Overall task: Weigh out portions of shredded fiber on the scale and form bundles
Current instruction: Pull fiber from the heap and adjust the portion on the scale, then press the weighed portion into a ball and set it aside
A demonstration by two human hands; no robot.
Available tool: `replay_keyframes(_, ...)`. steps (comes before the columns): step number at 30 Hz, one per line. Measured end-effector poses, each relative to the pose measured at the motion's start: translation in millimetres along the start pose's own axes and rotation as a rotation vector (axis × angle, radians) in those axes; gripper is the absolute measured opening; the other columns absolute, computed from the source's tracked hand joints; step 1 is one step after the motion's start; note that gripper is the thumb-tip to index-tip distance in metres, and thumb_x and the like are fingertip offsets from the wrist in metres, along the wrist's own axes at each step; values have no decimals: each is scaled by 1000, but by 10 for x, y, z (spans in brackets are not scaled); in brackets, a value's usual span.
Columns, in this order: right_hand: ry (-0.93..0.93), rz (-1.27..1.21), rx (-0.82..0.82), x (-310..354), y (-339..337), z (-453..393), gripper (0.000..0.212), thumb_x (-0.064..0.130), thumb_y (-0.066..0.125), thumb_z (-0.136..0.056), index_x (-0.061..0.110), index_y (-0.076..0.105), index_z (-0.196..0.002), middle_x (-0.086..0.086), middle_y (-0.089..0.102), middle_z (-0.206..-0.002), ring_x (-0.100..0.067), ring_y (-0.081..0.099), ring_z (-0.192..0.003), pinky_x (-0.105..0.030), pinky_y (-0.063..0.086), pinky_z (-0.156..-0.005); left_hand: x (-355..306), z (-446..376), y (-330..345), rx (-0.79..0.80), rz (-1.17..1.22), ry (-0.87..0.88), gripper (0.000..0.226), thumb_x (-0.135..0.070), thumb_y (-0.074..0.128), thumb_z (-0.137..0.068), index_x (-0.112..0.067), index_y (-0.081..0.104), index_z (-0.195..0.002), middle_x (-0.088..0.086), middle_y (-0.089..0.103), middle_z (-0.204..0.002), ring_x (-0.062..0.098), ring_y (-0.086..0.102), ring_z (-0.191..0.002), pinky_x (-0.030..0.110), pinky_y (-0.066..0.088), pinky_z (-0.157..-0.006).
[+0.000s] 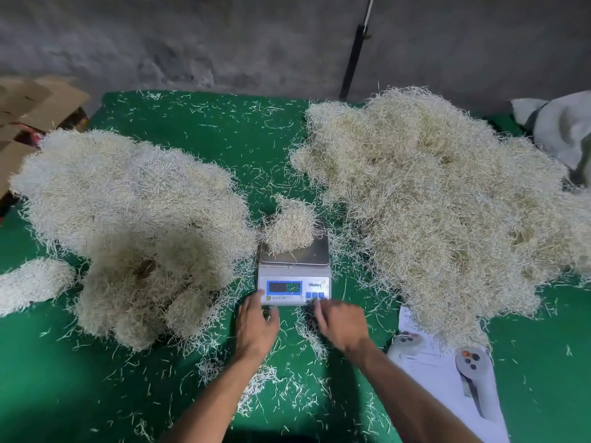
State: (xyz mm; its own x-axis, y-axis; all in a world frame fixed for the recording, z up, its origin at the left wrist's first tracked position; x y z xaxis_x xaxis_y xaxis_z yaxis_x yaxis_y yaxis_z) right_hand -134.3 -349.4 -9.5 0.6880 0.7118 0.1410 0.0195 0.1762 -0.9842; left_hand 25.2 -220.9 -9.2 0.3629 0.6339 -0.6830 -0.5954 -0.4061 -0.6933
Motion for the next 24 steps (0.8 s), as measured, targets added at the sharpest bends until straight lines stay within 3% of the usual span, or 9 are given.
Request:
replay_keyframes(2, 32, -207, -139, -80, -373, -406, 75, 63, -6, -103, 21, 56, -96, -7, 52, -66, -4, 61, -55, -17, 45, -43, -259, -167, -150, -49, 191, 3, 38, -21, 57, -101, -20, 49, -138, 2, 59, -136, 17, 61, -117, 26, 51, -89)
replay_keyframes(5, 80, -468, -297, -100, -799, -1084, 52, 60, 24, -107, 20, 58, -111, 6, 61, -95, -6, 64, -81, -33, 61, -72, -605, -463, -317, -60, 444, -1, 43, -28, 52, -104, -26, 41, -146, -1, 58, -137, 10, 64, -105, 17, 49, -74)
replay_keyframes(8, 156, -535, -287, -25, -1031, -1731, 68, 67, 34, -103, 18, 44, -148, -9, 52, -147, -24, 55, -130, -52, 46, -109, -767, -742, -266, 56, 826, -171, 49, -36, 43, -108, -35, 28, -155, 3, 39, -157, 22, 65, -113, 40, 62, -83)
replay_keyframes(11, 164, -639, -75, 145, -935, -2143, 87, 84, 29, -93, 23, 37, -155, -12, 37, -162, -32, 41, -145, -61, 37, -116, -778, -940, -119, 191, 1092, -421, 50, -43, 38, -109, -40, 25, -157, 5, 24, -166, 30, 70, -104, 52, 61, -86)
replay_keyframes(14, 63, -691, 111, 461, -612, -2162, 87, 83, 33, -93, 17, 53, -146, -12, 47, -156, -31, 50, -139, -51, 41, -115, -757, -1100, -18, 235, 1348, -646, 53, -47, 41, -107, -38, 25, -157, 14, 14, -167, 40, 63, -113, 62, 51, -98)
replay_keyframes(16, 11, -723, 29, 647, -441, -2009, 66, 63, 38, -104, 11, 62, -137, -13, 59, -145, -27, 58, -131, -37, 44, -110, -734, -1208, -23, 190, 1472, -724, 61, -56, 46, -102, -34, 28, -155, 10, 22, -164, 39, 52, -128, 62, 48, -103)
replay_keyframes(18, 5, -852, -153, 729, -402, -1775, 48, 49, 44, -107, 13, 72, -120, -7, 73, -121, -14, 67, -109, -26, 49, -95, -711, -1288, -27, 209, 1502, -775, 69, -68, 58, -89, -22, 44, -139, 13, 53, -140, 33, 61, -114, 58, 49, -103)
replay_keyframes(20, 12, -1052, -307, 765, -472, -1522, 27, 42, 50, -106, 33, 71, -91, 18, 70, -89, 2, 60, -81, -24, 48, -75, -676, -1244, 15, 242, 1454, -810, 77, -75, 68, -75, -11, 59, -117, 16, 70, -113, 31, 69, -104, 51, 54, -97)
replay_keyframes(24, 0, -1174, -422, 877, -786, -1327, 37, 48, 63, -100, 32, 68, -68, 18, 63, -64, -7, 58, -59, -23, 43, -61, -728, -1080, 186, 296, 1536, -643, 57, -70, 55, -86, -15, 71, -85, 7, 68, -85, 21, 73, -81, 39, 58, -74)
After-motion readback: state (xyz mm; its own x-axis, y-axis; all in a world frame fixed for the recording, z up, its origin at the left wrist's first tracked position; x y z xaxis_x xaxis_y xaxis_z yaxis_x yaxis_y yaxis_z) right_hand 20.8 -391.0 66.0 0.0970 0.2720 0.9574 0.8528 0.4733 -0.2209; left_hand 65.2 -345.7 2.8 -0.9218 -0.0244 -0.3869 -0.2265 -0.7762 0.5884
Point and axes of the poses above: each hand's wrist, its own z-axis away from the middle knuckle, its own y-axis out of the palm, x = y × z, the point moved 6 cm from there along -z, towards the middle knuckle
